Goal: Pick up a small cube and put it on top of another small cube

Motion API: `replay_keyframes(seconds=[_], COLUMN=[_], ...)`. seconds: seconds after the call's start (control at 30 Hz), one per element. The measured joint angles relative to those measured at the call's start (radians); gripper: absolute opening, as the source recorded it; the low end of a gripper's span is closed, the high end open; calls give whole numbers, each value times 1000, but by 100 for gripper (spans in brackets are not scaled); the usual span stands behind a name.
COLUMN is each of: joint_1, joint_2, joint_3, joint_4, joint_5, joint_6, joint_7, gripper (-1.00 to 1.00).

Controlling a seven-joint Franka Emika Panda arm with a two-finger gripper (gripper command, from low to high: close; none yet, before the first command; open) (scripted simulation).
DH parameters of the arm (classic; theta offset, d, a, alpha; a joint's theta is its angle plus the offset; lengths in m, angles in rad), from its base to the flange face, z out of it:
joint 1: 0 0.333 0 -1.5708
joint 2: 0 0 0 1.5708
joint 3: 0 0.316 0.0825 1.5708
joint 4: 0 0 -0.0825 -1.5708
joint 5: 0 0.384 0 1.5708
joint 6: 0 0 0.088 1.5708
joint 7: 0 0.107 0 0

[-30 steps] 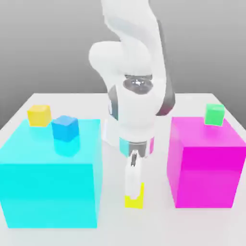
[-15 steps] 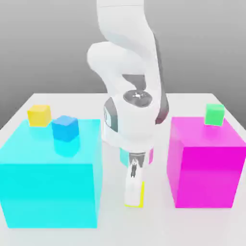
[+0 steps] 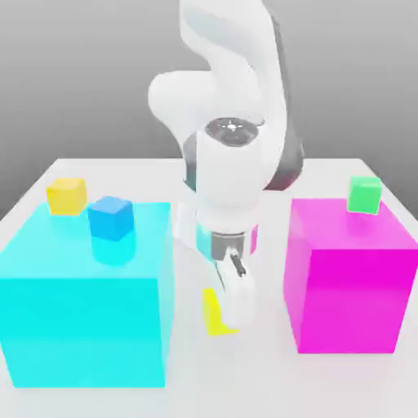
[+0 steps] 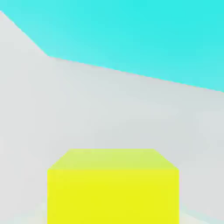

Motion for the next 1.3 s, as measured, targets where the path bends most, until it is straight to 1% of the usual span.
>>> replay_keyframes(seconds=[0.33, 0.5, 0.57, 0.63, 0.73, 1.1, 1.17, 1.27, 1.3], joint_1=[74, -3, -31, -87, -141, -353, -369, -377, -379], joint_2=[51, -26, -74, -137, -241, -654, -691, -663, -649], joint_3=[47, 10, -16, -49, -101, -328, -344, -354, -357], joint_4=[235, 341, 368, 367, 335, 180, 147, 70, 45], joint_5=[-253, -363, -383, -368, -304, -1, 46, 55, 55], joint_6=[-177, -379, -464, -534, -610, -833, -827, -721, -682], joint_7=[-449, -634, -689, -693, -633, -367, -320, -308, -307], gripper=[-100, -100, -100, -100, -100, -100, -100, -100, 100])
